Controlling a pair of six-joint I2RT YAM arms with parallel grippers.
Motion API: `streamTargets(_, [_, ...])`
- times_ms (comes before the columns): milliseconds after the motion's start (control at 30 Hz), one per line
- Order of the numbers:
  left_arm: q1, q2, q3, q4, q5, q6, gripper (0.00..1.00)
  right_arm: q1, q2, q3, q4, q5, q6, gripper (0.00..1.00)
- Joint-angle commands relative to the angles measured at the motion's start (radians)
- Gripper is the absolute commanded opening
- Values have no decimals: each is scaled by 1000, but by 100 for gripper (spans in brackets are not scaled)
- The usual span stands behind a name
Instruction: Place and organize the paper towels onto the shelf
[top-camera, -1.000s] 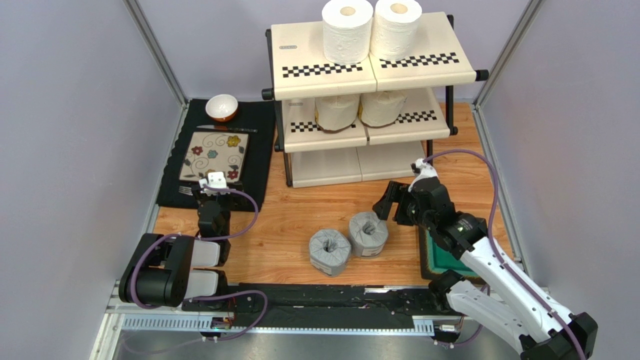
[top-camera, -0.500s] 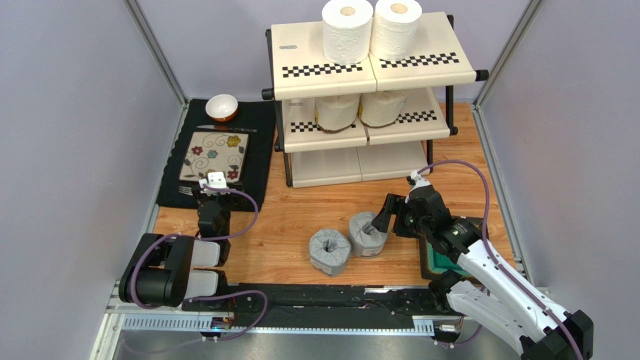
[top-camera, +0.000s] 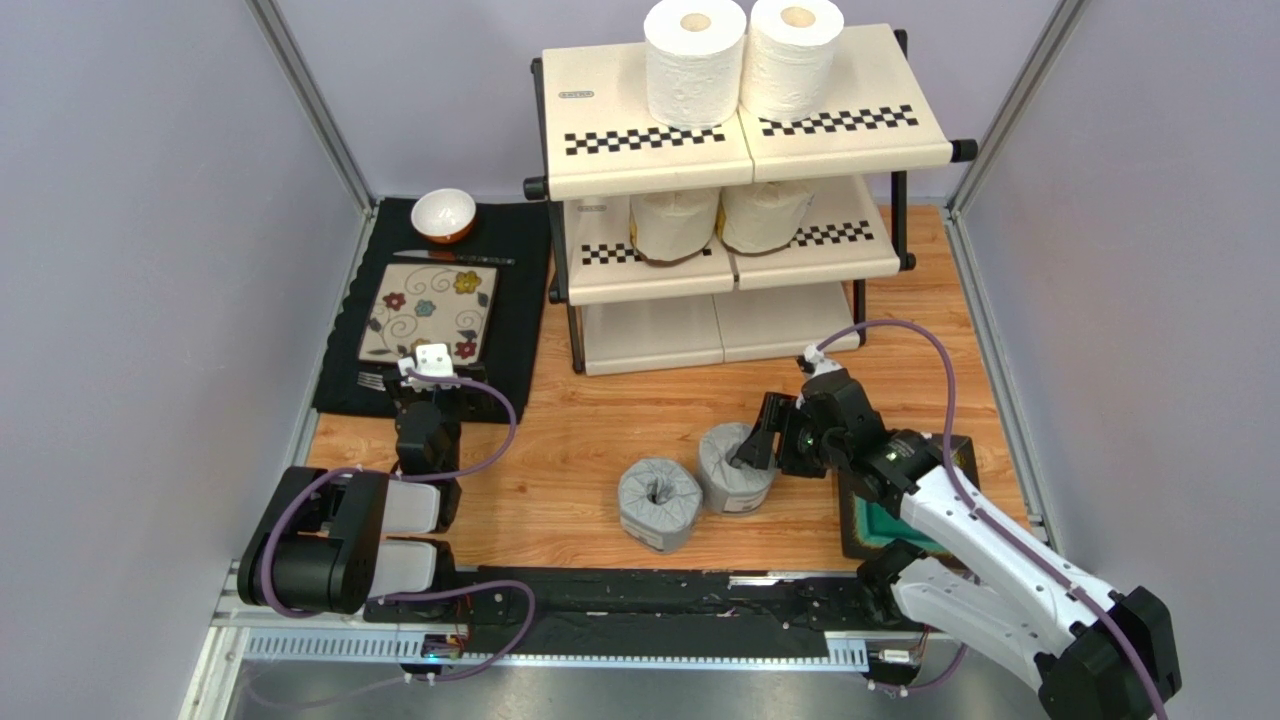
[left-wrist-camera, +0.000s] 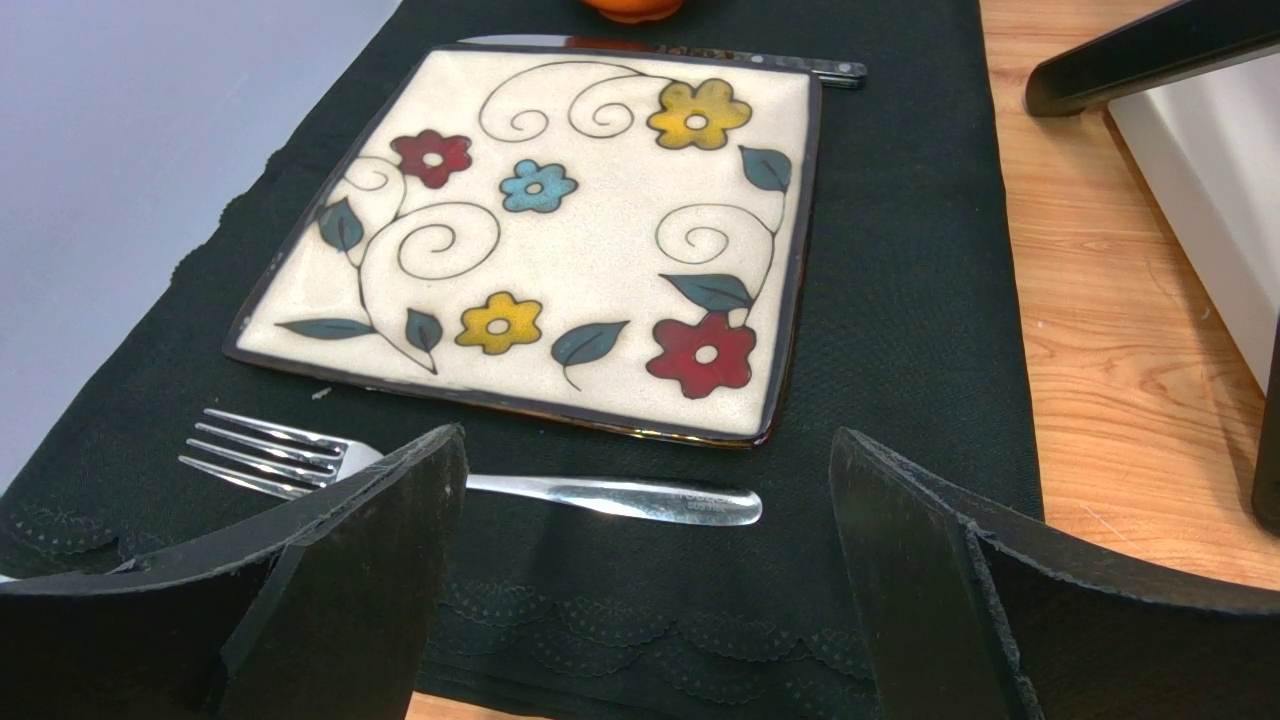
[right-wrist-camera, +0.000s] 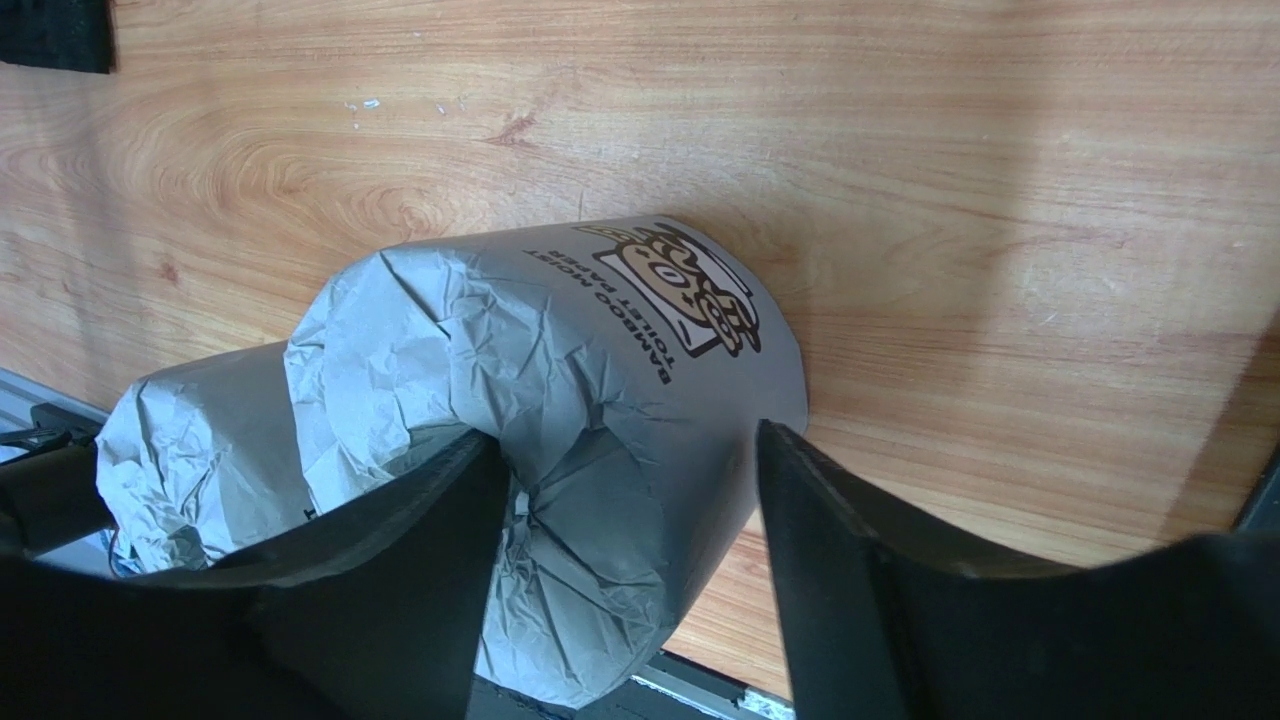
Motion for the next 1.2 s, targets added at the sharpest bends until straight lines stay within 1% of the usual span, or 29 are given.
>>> streamTargets(0, [6, 1, -233, 29, 6, 7, 99, 11, 1, 1, 48, 25, 11, 60])
streamTargets(33, [6, 2, -233, 29, 6, 7, 99, 10, -9, 4, 47, 31, 11, 55])
streamTargets(133, [6, 1, -233, 29, 6, 7, 99, 10, -30, 26, 44, 62, 9, 48])
streamTargets(167, [6, 1, -234, 29, 6, 7, 99, 10, -47, 33, 45, 62, 8, 47])
streamTargets(200, [6, 1, -234, 29, 6, 7, 99, 11, -53, 52, 54, 109, 8, 47])
streamTargets(233, [6, 1, -234, 29, 6, 7, 99, 11, -56, 63, 62, 117, 8, 46])
streamTargets(367, [6, 1, -233, 29, 6, 7, 99, 11, -35, 115, 131, 172, 2, 45])
streamTargets(433, [6, 1, -234, 29, 6, 7, 99, 11, 13, 141, 188, 212, -1, 45])
streamTargets(600, [6, 1, -233, 29, 6, 7, 99, 8, 173, 216, 301, 238, -18, 45])
streamTargets(767, [6, 1, -234, 29, 6, 7, 99, 8, 292, 267, 408, 283, -20, 45])
streamTargets(900, [6, 1, -231, 29, 6, 7, 99, 10, 343, 255, 529, 330, -8, 45])
streamTargets(967, [6, 1, -234, 31, 6, 7, 99, 10, 347, 239, 571, 337, -3, 44])
streamTargets(1000, [6, 1, -233, 29, 6, 7, 99, 10, 347, 218, 640, 352, 2, 44])
streamTargets(1167, [6, 2, -234, 29, 6, 7, 99, 10, 350, 159, 786, 381, 5, 44])
